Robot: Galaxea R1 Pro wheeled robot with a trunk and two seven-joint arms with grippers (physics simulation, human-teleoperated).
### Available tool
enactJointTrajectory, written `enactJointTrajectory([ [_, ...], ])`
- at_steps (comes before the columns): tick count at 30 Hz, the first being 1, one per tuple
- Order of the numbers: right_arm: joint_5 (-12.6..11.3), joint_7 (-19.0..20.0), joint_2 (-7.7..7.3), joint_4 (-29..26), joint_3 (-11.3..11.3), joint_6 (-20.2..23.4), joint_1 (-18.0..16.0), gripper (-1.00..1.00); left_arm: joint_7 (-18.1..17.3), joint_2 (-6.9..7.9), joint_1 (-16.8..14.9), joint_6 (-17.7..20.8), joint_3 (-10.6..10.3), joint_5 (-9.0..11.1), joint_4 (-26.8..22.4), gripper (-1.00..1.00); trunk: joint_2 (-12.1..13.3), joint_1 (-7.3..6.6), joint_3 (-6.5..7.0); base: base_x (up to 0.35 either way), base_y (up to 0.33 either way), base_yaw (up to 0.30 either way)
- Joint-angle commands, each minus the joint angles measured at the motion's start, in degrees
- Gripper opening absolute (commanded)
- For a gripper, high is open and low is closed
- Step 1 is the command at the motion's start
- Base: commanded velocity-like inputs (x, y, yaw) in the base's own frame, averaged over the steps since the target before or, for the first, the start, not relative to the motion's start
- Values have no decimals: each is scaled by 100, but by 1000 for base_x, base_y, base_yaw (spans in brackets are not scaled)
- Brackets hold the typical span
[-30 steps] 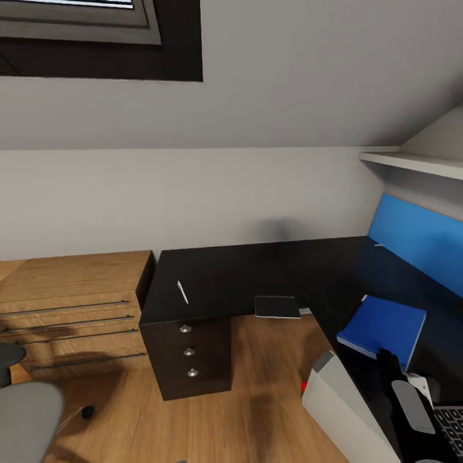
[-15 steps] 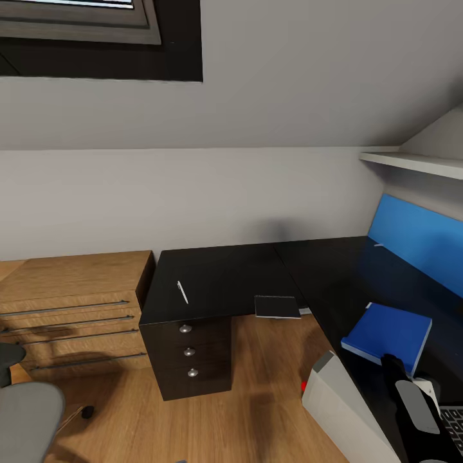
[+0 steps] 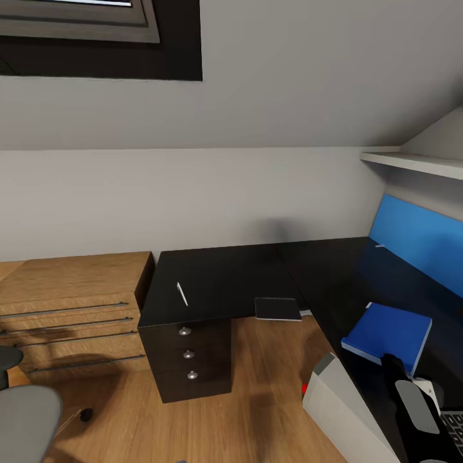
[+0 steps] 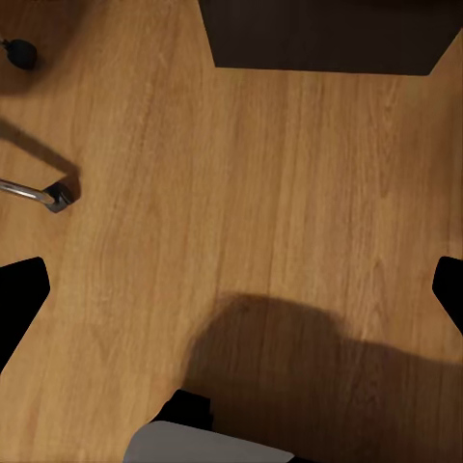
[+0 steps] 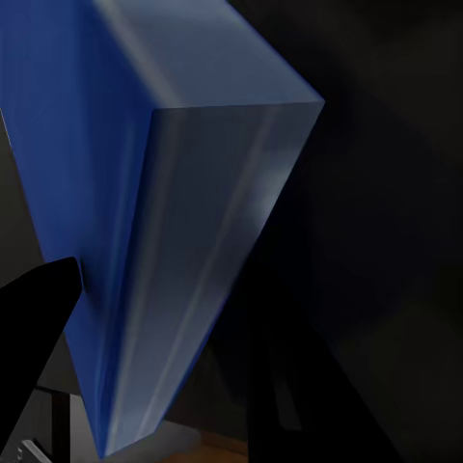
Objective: In the bedroom, organize the workspace by keeping the computer under the desk, ensuring the monitor is on the desk, placing the keyboard on the desk next to the monitor, placing the mouse on the desk next to the keyboard, moving the folder from the swivel chair onto the desk next to the mouse, stacking the notebook on top of the folder with the pen on top of the notebook, and positioning the swivel chair next to the desk.
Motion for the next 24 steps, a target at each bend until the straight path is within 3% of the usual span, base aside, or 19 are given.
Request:
enactJointTrajectory([
  [1,-50,-23,-1,-8,1,-13,-1,-100,33,4,-9,-39,-47,60,-2,100,-5,1,-7,5,0,0],
  [19,-38,-29,-2,-35,1,-12,0,-100,33,4,-9,-39,-47,60,-1,100,-5,1,-7,0,0,0],
  [20,-37,-28,-2,-38,1,-12,0,100,33,4,-9,-39,-47,60,-2,100,-5,1,-7,0,0,0],
  [24,-38,-27,-2,-43,1,-11,0,100,33,-15,-9,-39,-49,60,-1,100,-5,1,-7,0,0,0],
])
